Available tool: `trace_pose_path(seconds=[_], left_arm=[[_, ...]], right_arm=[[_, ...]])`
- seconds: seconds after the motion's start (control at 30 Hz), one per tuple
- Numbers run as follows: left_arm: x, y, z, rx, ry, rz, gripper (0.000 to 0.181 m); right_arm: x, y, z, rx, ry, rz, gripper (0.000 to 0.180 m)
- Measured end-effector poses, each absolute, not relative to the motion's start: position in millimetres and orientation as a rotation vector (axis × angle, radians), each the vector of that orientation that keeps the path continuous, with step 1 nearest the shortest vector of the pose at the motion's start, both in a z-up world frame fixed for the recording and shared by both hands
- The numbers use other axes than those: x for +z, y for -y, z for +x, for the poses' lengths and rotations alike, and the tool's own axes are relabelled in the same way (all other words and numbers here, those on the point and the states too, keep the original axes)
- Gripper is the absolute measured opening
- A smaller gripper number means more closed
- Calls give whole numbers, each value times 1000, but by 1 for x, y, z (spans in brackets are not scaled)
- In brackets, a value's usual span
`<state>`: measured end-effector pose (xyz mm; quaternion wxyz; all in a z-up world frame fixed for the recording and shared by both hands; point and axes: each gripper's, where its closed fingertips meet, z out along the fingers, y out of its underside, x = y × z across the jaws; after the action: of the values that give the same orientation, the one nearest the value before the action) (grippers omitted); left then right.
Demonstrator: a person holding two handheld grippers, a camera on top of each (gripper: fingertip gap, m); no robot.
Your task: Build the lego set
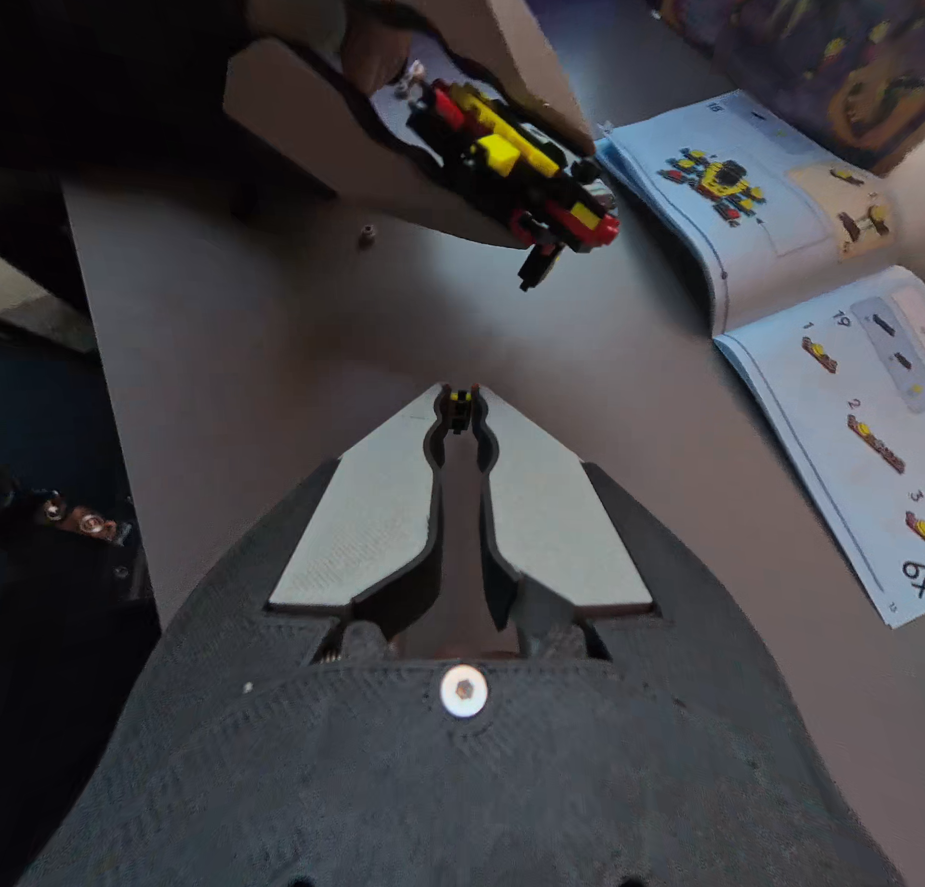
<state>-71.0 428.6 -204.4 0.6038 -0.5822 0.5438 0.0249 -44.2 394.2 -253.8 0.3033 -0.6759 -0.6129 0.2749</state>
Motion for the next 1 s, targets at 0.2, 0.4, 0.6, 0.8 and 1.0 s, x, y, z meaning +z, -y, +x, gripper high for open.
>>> trace_pose_path(seconds=[0.2, 0.4, 0.6, 0.8, 1.0], left_arm=[[-191, -415, -61, -205, -1223, -1291, 22], [-190, -417, -64, -177, -1212, -1286, 22], [-195, -418, -63, -147, -1238, -1291, 22], [-198, -423, -67, -109, -1237, -1312, 22], [-208, -447, -89, 135, -1205, -1386, 22]], right_arm=[[-259, -376, -45, 711, 1787, -1533, 5], [-272, -382, -22, 531, 1892, -1396, 9], [-265, -391, -1, 551, 1869, -1460, 17], [-254, -377, -13, 726, 1830, -1548, 31], [-266, -369, -25, 665, 1826, -1778, 25]])
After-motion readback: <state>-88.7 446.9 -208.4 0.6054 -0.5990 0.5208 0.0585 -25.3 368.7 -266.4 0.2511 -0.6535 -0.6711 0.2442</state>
